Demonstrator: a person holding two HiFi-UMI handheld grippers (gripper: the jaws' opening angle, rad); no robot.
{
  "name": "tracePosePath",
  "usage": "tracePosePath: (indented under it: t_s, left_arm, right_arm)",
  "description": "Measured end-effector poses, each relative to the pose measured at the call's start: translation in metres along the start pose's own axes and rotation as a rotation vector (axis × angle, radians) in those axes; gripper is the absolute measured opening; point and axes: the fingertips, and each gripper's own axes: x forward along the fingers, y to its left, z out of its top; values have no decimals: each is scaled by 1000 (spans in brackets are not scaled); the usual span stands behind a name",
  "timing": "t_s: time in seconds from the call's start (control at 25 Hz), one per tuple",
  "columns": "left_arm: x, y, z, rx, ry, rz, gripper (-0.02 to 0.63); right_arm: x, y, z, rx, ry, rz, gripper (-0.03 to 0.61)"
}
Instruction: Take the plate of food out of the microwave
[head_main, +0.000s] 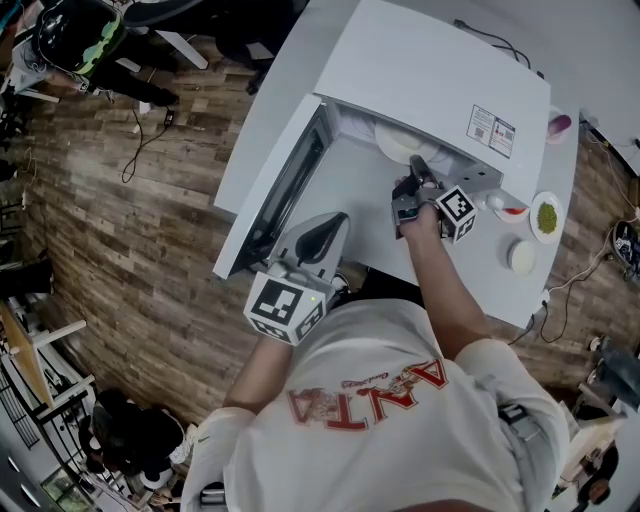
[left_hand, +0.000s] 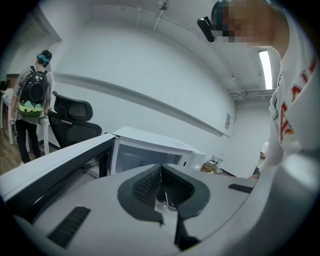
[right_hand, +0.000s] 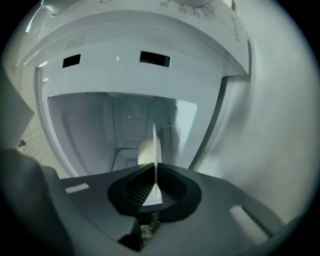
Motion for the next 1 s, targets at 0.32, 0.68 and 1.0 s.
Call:
tracePosePath:
  t_s: [0.32, 0.68, 1.0]
  left_arm:
    - [-16, -8, 1, 10, -9, -19, 11]
    - [-35, -26, 1, 35, -15, -89, 11]
    - [-37, -64, -11, 81, 9, -214, 11]
  right_arm:
    - [-29, 10, -11, -5, 14, 44, 17]
    - [-93, 12, -43, -5, 52, 62, 18]
    - [-172, -31, -40, 20, -10, 31, 18]
